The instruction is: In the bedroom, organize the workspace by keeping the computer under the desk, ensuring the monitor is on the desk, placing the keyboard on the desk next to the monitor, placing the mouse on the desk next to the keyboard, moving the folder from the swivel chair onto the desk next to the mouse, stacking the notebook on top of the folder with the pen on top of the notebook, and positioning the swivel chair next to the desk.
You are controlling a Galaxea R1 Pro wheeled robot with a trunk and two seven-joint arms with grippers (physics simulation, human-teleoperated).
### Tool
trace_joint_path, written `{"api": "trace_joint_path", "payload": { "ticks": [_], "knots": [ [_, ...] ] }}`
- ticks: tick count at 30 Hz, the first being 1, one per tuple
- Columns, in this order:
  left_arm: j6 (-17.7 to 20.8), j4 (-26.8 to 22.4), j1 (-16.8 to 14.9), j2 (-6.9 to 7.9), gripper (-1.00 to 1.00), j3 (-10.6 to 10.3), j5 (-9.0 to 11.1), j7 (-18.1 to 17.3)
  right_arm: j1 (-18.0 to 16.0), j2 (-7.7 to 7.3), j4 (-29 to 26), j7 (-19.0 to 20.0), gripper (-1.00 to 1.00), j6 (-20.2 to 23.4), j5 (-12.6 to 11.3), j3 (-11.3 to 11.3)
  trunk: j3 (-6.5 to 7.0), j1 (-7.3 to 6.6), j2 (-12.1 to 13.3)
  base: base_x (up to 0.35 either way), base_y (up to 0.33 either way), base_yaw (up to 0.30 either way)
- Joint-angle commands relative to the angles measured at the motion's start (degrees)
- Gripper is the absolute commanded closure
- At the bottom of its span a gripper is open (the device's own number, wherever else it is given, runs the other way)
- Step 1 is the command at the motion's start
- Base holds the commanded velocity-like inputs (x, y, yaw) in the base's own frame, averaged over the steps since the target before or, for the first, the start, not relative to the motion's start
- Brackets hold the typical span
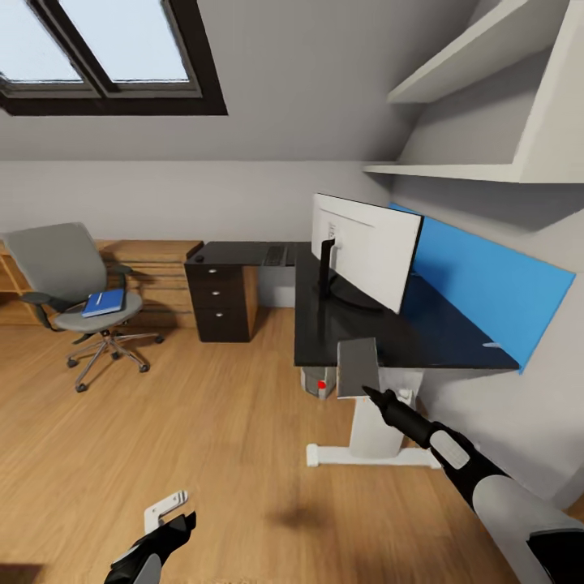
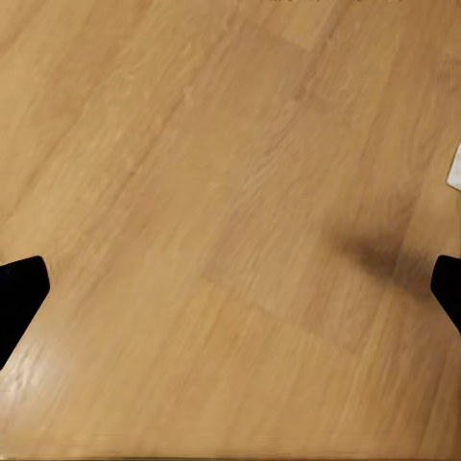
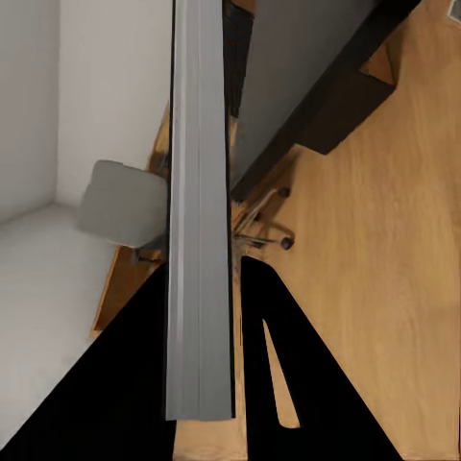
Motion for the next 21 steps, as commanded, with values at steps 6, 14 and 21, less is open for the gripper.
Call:
{"api": "trace_joint_path", "payload": {
  "ticks": [6,14,21],
  "knots": [
    [0.1,0.1,0.0,-0.04,-1.0,-0.6,0.5,0.5,0.0,1.96,-0.5,0.1,1.0,-1.2,1.8,1.8,-0.06,0.0,0.0,-0.001,0.162,0.272],
    [0.1,0.1,0.0,-0.1,-1.0,-0.9,0.5,0.5,0.0,3.38,-0.5,0.2,1.0,-1.6,5.1,2.1,-0.15,0.0,0.0,0.0,0.305,0.213],
    [0.1,0.1,0.0,-0.16,-1.0,-1.1,0.4,0.4,0.0,3.44,-0.4,1.7,1.0,-1.5,5.4,2.1,-0.18,0.0,0.0,0.0,0.322,0.027]
  ]
}}
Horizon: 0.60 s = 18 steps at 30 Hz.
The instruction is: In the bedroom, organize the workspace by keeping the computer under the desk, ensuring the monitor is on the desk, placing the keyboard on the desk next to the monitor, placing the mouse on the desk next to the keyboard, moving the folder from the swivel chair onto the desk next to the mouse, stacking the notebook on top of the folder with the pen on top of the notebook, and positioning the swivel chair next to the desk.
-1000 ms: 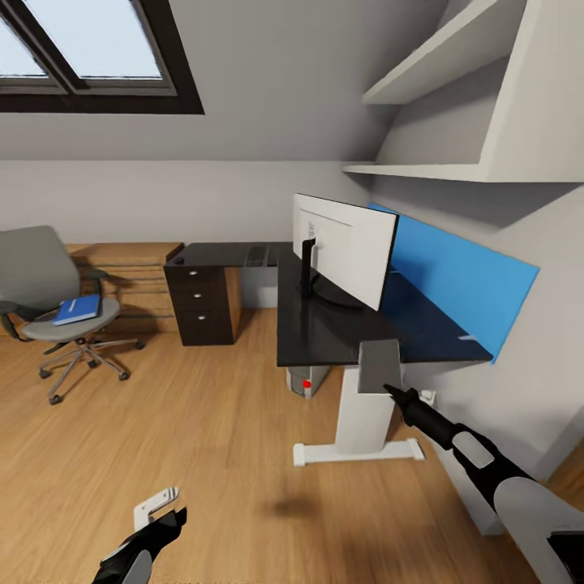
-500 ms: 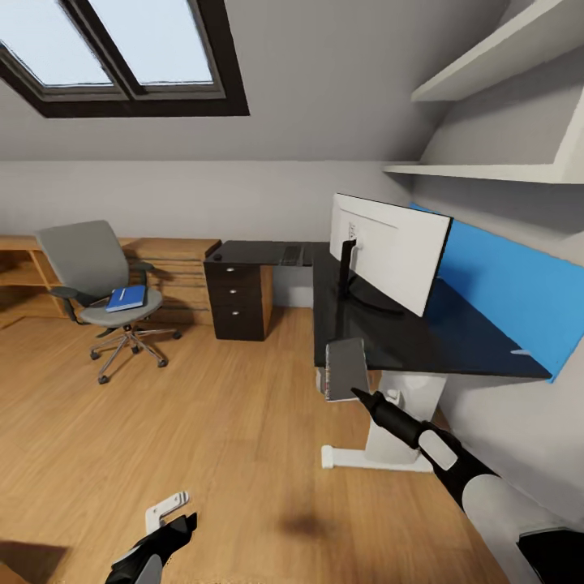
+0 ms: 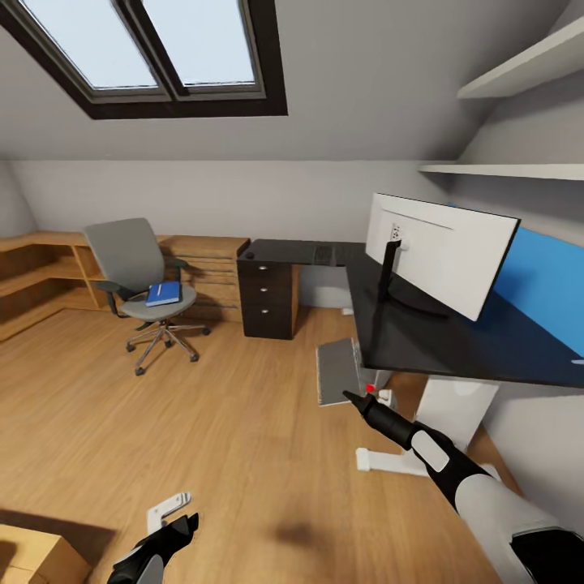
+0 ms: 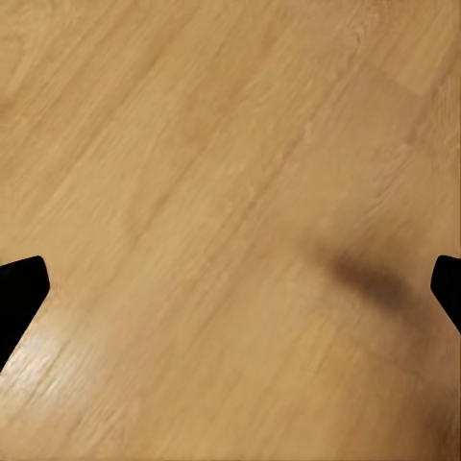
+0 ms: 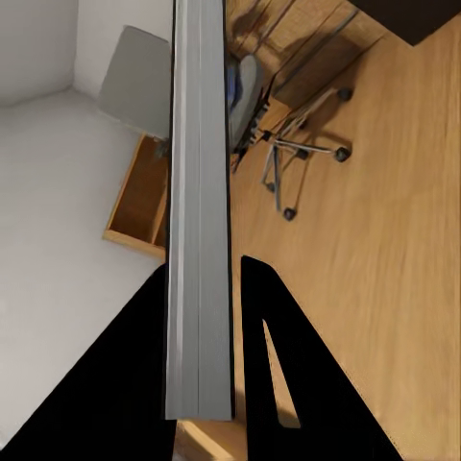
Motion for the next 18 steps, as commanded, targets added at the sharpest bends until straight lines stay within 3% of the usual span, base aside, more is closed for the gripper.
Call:
{"api": "trace_joint_path", "payload": {
  "ticks": [1,6,10,13,18],
  "knots": [
    [0.1,-0.1,0.0,0.06,-1.0,-0.3,0.5,0.5,0.0,-0.03,0.0,0.3,1.0,0.6,-0.7,0.2,-0.06,0.0,0.0,0.0,0.323,0.005],
    [0.1,-0.1,0.0,-0.07,-1.0,-0.3,0.5,0.5,0.1,0.02,0.1,1.2,1.0,0.8,-0.8,0.3,-0.06,0.0,0.0,0.0,0.323,0.002],
    [0.1,-0.1,0.0,-0.12,-1.0,-0.3,0.6,0.5,0.4,0.04,0.0,7.0,1.0,1.0,-0.9,0.4,-0.06,0.0,0.0,0.0,0.323,0.0],
    [0.1,-0.1,0.0,-0.12,-1.0,-0.3,0.6,0.5,0.5,0.05,0.0,7.7,1.0,1.0,-0.9,0.4,-0.06,0.0,0.0,0.0,0.303,0.0],
    [0.2,-0.1,0.0,-0.12,-1.0,-0.4,0.6,0.6,0.5,-0.11,0.3,8.4,1.0,0.8,-1.0,0.1,0.48,-0.66,1.2,0.0,0.068,0.0]
  ]
}}
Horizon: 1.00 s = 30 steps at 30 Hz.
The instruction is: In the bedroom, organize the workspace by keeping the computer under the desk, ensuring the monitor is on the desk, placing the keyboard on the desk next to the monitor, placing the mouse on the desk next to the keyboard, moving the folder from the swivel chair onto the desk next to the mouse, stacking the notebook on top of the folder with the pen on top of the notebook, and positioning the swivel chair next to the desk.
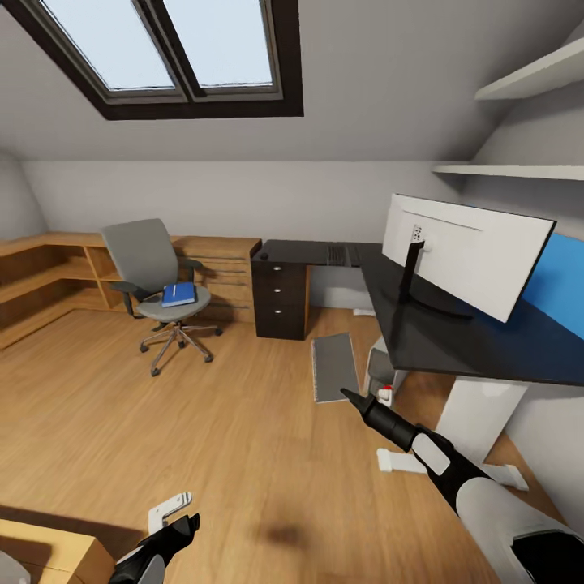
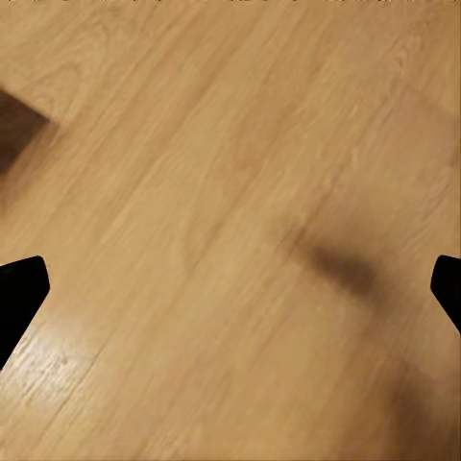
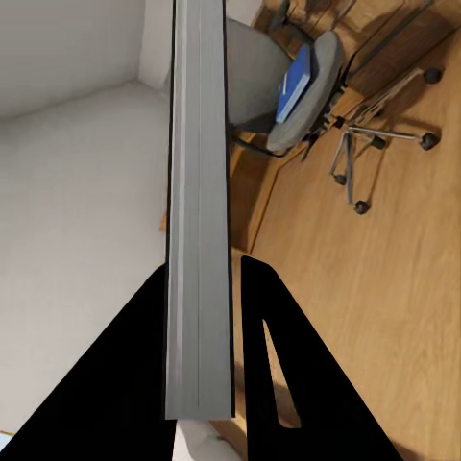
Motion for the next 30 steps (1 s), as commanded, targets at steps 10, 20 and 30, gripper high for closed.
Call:
{"api": "trace_joint_path", "payload": {
  "ticks": [10,20,30],
  "knots": [
    [0.1,-0.1,0.0,0.08,-1.0,-0.3,0.6,0.4,0.0,-0.03,0.1,0.3,1.0,0.3,-0.6,0.3,1.74,-2.21,4.0,0.081,0.0,0.0],
    [0.1,-0.1,0.0,0.08,-1.0,-0.2,0.6,0.4,0.0,0.03,0.1,0.3,1.0,0.3,-0.6,0.4,3.6,-4.4,8.0,0.314,0.0,-0.002],
    [0.1,-0.1,0.0,0.07,-1.0,-0.3,0.6,0.4,0.0,0.04,0.1,0.3,1.0,0.2,-0.4,0.4,6.12,-6.6,12.0,0.337,0.0,-0.056]
  ]
}}
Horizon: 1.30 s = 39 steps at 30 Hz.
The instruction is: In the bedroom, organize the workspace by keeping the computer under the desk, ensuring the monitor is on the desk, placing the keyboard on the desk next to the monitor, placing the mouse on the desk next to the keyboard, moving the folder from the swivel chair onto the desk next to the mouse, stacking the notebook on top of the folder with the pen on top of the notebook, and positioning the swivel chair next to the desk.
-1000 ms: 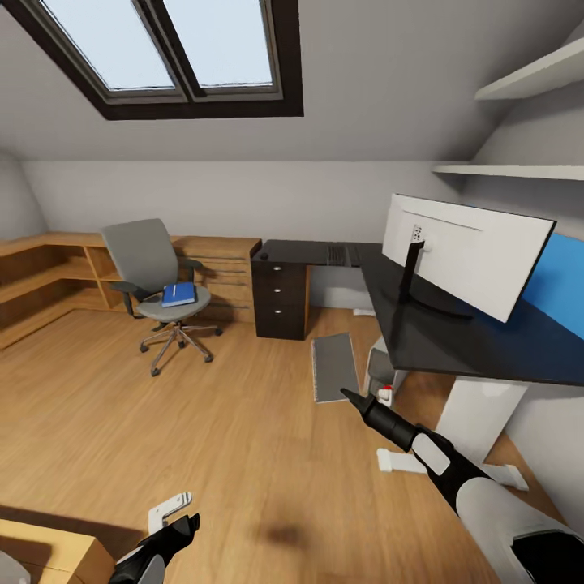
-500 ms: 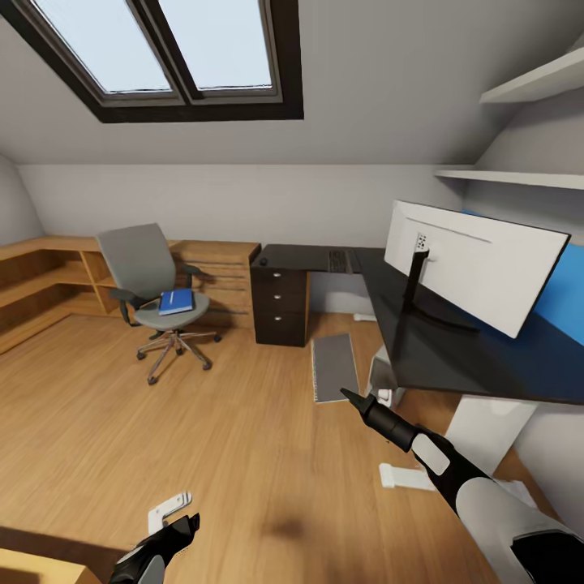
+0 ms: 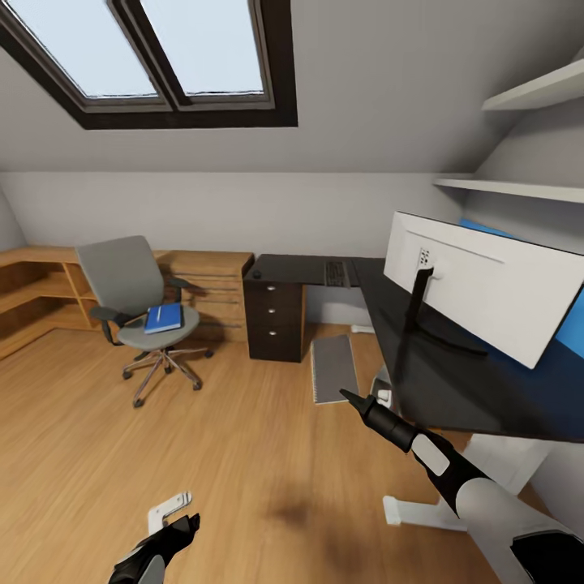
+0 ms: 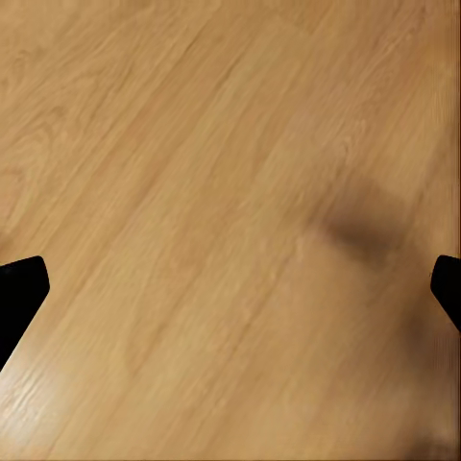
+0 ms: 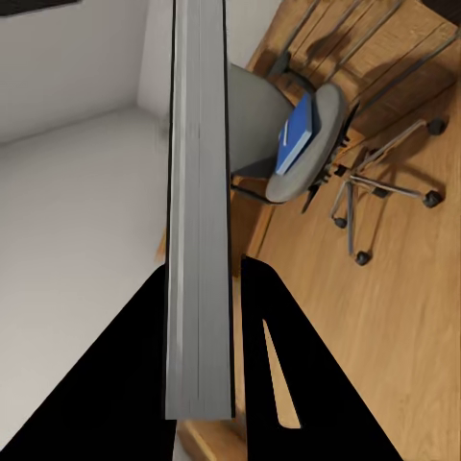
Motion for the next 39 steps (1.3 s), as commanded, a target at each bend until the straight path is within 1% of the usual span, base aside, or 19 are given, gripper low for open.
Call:
{"api": "trace_joint_path", "payload": {
  "ticks": [1,5,11,20,31,39],
  "knots": [
    [0.1,-0.1,0.0,0.09,-1.0,-0.3,0.5,0.5,0.0,-0.04,0.0,0.1,1.0,0.6,-0.7,0.2,0.21,-0.19,0.4,0.338,0.0,-0.078],
    [0.1,-0.1,0.0,0.07,-1.0,-0.3,0.6,0.5,0.0,-0.04,0.0,0.1,1.0,0.6,-0.6,0.2,1.27,-1.07,2.0,0.339,0.005,-0.086],
    [0.1,-0.1,0.0,0.02,-1.0,-0.3,0.6,0.5,0.0,-0.04,0.0,0.1,1.0,0.6,-0.6,0.2,1.79,-1.07,2.0,0.313,0.038,-0.089],
    [0.1,0.4,0.0,-0.3,-1.0,-0.3,0.5,0.5,0.0,-0.04,-0.1,0.1,1.0,0.6,-0.6,0.2,2.58,-1.07,2.0,0.095,0.035,-0.09],
    [0.1,0.7,0.0,-0.34,-1.0,-0.3,0.5,0.5,0.0,-0.03,0.0,0.1,1.0,0.6,-0.6,0.2,3.52,-1.07,2.0,0.201,0.217,-0.084],
    [0.1,0.7,0.0,-0.34,-1.0,-0.3,0.5,0.5,0.0,0.0,0.0,0.1,1.0,0.6,-0.6,0.2,3.71,-1.07,2.0,0.226,0.251,-0.017]
  ]
}}
